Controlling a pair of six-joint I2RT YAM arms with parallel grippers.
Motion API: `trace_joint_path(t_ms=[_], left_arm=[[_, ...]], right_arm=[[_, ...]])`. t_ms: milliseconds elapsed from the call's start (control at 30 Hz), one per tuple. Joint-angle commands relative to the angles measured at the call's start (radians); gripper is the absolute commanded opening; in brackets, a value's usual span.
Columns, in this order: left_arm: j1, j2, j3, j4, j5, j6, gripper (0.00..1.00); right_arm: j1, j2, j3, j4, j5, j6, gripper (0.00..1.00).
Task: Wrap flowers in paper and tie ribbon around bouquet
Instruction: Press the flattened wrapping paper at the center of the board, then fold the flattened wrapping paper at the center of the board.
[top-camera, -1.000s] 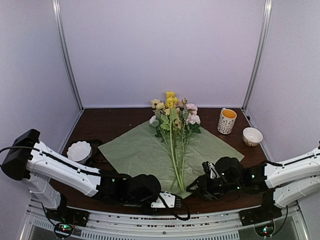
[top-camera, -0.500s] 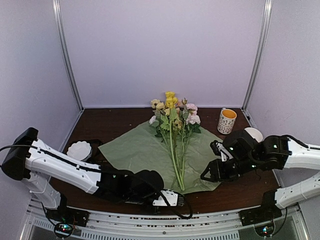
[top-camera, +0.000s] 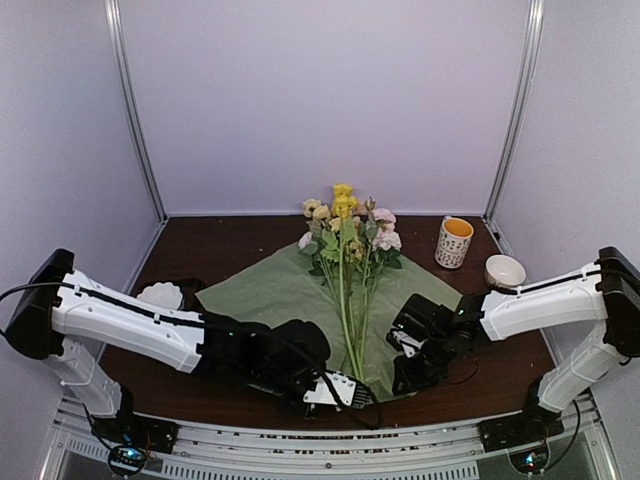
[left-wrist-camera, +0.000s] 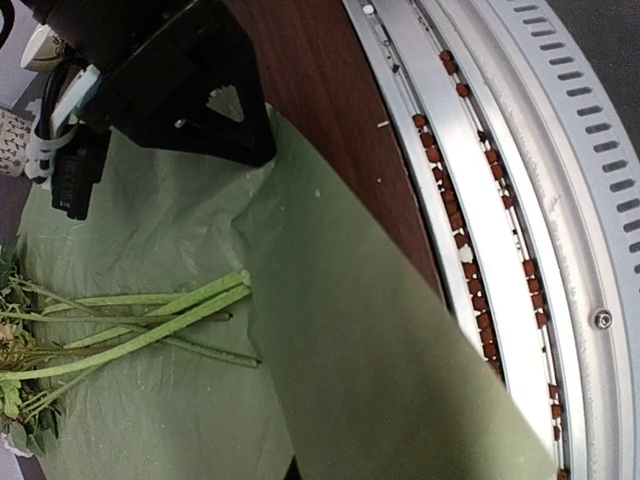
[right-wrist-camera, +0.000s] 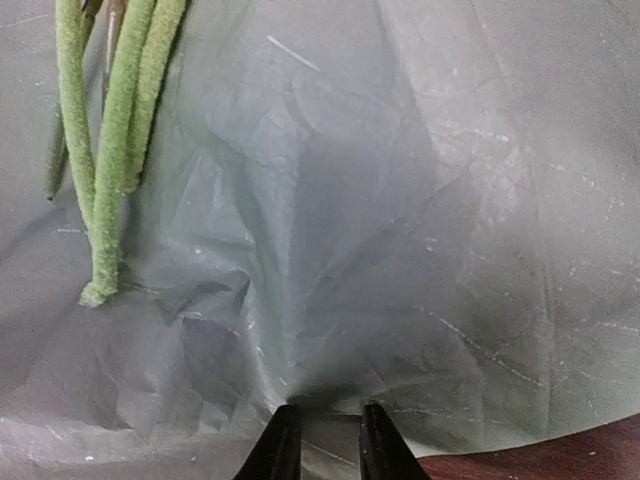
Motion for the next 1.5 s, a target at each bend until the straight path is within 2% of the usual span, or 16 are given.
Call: trace_joint_path(t_ms=[0, 200, 333, 433, 633, 833, 933, 1033, 1300, 1467], left_arm=[[0.081, -0.001, 0.067, -0.045, 0.135, 0.05, 0.0], [0.134, 0.07, 0.155, -0.137, 0.196, 0.13, 0.0], [0.177, 0.091, 0.189, -0.169, 0.256, 0.156, 0.0], [0.217, 0.115, 0.232, -0.21, 0.314, 0.164, 0.0], [0.275, 0.171, 0.298, -0.272, 0.413, 0.173, 0.0], [0.317, 0.209, 0.324, -0.29, 0.486, 0.161, 0.0], [0.324, 0.219, 0.337, -0.294, 0.491, 0.156, 0.0], [0.327, 0.224, 0.344, -0.297, 0.497, 0.152, 0.0], [0.344, 0.226, 0.336, -0.3, 0.507, 0.151, 0.0], [0.35, 0.227, 0.339, -0.3, 0.51, 0.152, 0.0]], right_arm=[[-0.001, -0.012, -0.087, 0.02, -0.045, -0.011, 0.23], [-0.002, -0.068, -0.07, -0.091, -0.01, -0.049, 0.23], [-0.002, -0.179, 0.01, -0.161, 0.027, -0.112, 0.26], [-0.003, -0.285, 0.051, -0.139, 0.035, -0.165, 0.3], [0.001, -0.398, -0.008, 0.122, -0.003, -0.272, 0.34], [0.055, -0.503, -0.229, 0.551, -0.007, -0.379, 0.4], [0.078, -0.512, -0.312, 0.693, -0.001, -0.43, 0.43], [0.107, -0.506, -0.354, 0.763, 0.016, -0.475, 0.47], [0.255, -0.466, -0.419, 0.868, 0.19, -0.646, 0.51], [0.274, -0.375, -0.388, 0.843, 0.225, -0.66, 0.51]])
